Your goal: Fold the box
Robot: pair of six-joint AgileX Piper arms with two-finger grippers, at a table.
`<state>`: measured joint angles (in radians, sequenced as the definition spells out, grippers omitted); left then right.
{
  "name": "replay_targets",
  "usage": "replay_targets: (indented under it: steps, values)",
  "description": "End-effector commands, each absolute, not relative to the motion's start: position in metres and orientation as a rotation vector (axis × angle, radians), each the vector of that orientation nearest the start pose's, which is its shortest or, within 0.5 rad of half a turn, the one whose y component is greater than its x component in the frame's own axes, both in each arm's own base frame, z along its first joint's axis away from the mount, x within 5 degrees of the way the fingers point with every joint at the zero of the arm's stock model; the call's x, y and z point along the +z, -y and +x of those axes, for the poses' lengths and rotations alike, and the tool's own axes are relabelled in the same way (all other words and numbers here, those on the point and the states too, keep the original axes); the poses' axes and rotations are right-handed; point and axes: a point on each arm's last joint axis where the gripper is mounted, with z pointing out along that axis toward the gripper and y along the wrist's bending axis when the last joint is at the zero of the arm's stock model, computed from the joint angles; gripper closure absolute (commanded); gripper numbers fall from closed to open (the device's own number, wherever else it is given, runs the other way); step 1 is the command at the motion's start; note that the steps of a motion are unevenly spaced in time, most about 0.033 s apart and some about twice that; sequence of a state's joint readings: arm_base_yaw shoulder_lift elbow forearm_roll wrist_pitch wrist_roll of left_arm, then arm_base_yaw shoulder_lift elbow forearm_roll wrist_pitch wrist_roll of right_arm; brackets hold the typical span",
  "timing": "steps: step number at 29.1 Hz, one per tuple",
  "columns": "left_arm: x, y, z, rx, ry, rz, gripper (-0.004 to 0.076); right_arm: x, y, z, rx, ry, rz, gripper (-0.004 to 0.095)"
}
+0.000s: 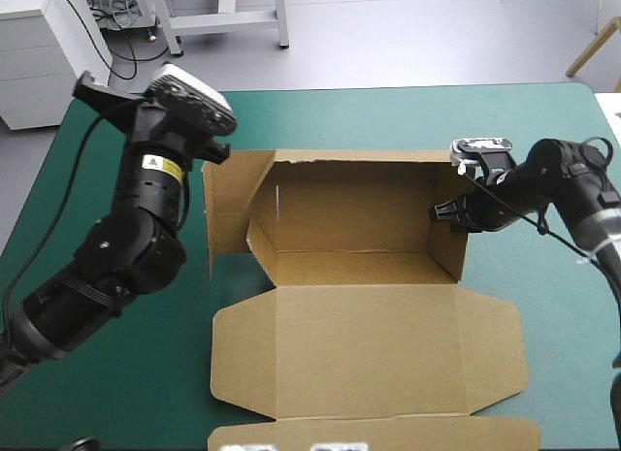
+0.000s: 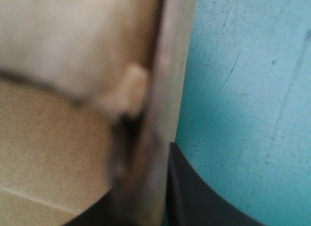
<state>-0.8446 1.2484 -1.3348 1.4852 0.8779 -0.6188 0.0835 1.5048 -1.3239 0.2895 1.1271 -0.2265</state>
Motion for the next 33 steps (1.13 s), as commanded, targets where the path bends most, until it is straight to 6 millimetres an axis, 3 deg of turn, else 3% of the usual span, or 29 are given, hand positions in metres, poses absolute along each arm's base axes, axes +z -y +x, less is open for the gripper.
replay_targets:
  steps: [1, 7, 14, 18, 21, 26, 33]
  values:
    - [0.487, 0.101, 0.221, 0.606, -1.517, 0.416, 0.0725, 0.328, -0.052, 0.314, 0.381, -2.776, -0.335, 0.0925]
    - [0.460, 0.051, 0.244, 0.498, -1.845, 0.323, 0.0725, 0.312, -0.056, 0.364, 0.392, -2.798, -0.308, 0.0925]
    - [0.440, 0.005, 0.249, 0.359, -2.084, 0.176, 0.0725, 0.303, -0.061, 0.396, 0.391, -2.776, -0.300, 0.0925]
    - [0.434, -0.011, 0.247, 0.291, -2.162, 0.120, 0.0725, 0.304, -0.069, 0.402, 0.356, -2.737, -0.399, 0.0908]
    - [0.431, -0.017, 0.246, 0.265, -2.195, 0.106, 0.0725, 0.309, -0.074, 0.404, 0.247, -2.706, -0.485, 0.0780]
    - [0.424, -0.017, 0.247, 0.232, -2.264, 0.123, 0.0725, 0.327, -0.082, 0.405, 0.156, -2.653, -0.510, 0.0441]
    - [0.413, -0.015, 0.253, 0.191, -2.338, 0.119, 0.0725, 0.354, -0.082, 0.398, 0.160, -2.599, -0.512, 0.0399]
